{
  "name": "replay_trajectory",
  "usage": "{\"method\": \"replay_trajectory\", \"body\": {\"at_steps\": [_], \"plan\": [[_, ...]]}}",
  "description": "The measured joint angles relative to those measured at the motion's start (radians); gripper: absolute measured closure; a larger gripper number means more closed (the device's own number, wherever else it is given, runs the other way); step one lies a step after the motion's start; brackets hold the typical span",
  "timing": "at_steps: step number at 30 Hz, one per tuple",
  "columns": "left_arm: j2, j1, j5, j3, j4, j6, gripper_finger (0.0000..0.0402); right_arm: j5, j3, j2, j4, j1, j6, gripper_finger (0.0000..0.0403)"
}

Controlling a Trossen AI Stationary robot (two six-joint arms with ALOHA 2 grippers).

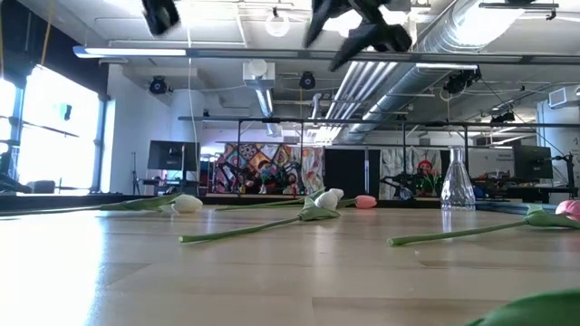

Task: Sort flowers into vase by color
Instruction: Put the center top white tulip into the top transparent vase

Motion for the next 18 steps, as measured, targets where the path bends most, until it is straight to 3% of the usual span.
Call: {"method": "replay_trajectory", "body": {"at_steps": [8,13,18], "plan": [[0.236,0.183,0.056,0.058,0.025,0.035,0.0229,0.063,-0.038,-0.011,-0.351,-0.064,-0.064,0.0210],[0.321,0.227,0.040,0.070,0.110,0.078,0.0229,0.015,-0.174,-0.079,-0.300,-0.120,-0.193,0.0210],[0.399,0.227,-0.055,0.070,0.208,0.164,0.0229,-0.101,-0.411,-0.202,-0.091,-0.204,-0.261,0.0210]]}}
